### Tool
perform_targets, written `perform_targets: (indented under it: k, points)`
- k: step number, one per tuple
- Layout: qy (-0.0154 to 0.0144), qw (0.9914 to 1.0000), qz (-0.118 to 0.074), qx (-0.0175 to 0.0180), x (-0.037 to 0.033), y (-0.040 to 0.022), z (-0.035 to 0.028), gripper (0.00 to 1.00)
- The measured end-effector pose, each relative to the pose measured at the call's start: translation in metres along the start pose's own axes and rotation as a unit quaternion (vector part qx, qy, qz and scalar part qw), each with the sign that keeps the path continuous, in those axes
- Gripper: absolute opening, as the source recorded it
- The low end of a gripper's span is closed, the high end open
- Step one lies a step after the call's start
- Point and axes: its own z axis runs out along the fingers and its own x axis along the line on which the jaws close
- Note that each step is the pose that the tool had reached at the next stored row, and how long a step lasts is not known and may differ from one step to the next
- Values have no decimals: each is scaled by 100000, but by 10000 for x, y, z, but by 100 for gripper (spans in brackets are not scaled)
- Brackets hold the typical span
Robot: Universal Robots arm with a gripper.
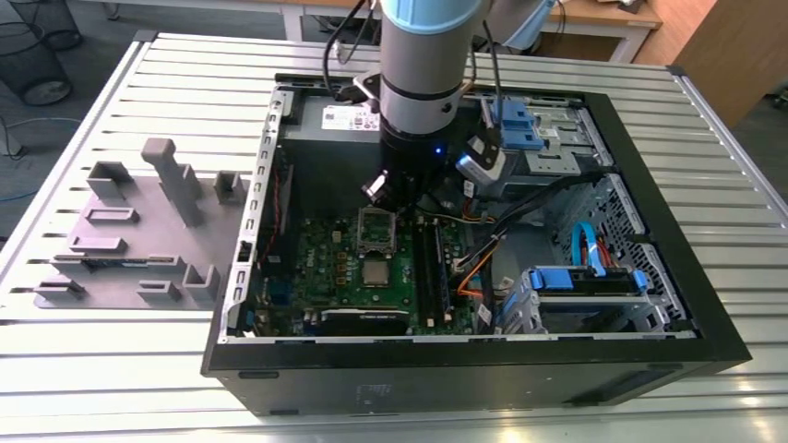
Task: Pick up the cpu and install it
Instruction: 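Close the cpu cover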
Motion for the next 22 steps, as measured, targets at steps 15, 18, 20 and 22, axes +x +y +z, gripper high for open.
perform_targets:
  k: [15,18,20,22]
  points:
    - [-70,99997,-796,-142,-2,-4,-93,10]
    - [-80,99990,-1388,-174,-1,-5,-93,10]
    - [-75,99990,-1407,-176,-1,-5,-93,10]
    - [-70,99990,-1416,-174,-1,-5,-100,10]
